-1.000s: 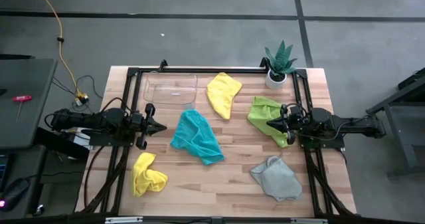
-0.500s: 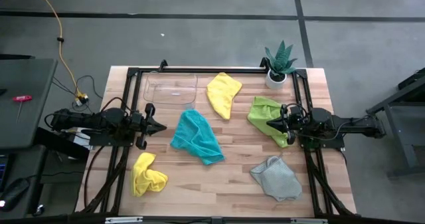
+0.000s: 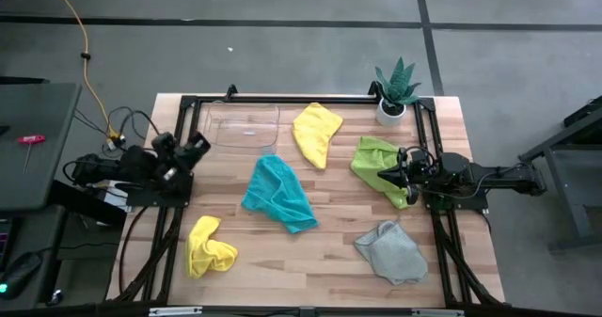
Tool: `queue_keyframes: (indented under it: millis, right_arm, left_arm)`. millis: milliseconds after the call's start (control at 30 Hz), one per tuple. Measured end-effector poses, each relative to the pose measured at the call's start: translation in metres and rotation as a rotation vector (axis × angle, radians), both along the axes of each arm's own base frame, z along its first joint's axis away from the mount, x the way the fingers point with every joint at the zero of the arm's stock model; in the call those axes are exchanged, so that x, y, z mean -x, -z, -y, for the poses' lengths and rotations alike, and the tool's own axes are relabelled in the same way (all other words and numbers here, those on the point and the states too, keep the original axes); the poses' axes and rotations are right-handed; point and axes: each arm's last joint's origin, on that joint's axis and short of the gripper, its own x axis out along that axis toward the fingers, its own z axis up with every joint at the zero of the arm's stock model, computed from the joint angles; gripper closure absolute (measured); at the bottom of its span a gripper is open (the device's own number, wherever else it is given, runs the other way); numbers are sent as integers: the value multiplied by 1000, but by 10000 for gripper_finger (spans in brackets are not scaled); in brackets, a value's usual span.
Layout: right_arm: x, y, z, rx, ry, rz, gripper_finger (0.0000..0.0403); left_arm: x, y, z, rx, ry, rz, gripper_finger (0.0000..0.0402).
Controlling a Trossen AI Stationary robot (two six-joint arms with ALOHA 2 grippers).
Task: Fold microfiber towels
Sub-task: Fold the blue towel
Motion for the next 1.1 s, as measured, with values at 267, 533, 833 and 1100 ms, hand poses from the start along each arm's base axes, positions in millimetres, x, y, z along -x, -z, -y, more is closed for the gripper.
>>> queue_keyframes:
  millis: [267,533,833,1100]
  right_arm:
    - [0,0,0,0,0,1,402]
    - [0,0,0,0,0,1,402]
    - [0,0,0,0,0,1,402]
    - [0,0,0,0,0,0,402]
  left_arm:
    - [-23,-30,-1,30,-30,-389,378]
    - [-66,-48,1,-63,38,-979,298]
    - [-104,-14,4,-146,184,-1318,236]
    - [-127,19,4,-361,238,-1521,233]
